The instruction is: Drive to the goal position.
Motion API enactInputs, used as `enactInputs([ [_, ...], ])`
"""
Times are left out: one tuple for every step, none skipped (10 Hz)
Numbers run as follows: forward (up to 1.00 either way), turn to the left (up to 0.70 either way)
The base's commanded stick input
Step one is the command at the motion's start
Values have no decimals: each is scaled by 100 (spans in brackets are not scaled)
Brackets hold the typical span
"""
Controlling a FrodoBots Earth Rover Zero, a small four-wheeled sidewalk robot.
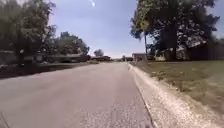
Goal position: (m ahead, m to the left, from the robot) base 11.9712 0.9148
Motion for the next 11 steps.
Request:
enactInputs([
  [70, 0],
  [70, 0],
  [70, 0],
  [70, 0],
  [70, 0],
  [70, 0],
  [70, 0],
  [70, 0],
  [70, 0],
  [70, 0],
  [70, -13],
])
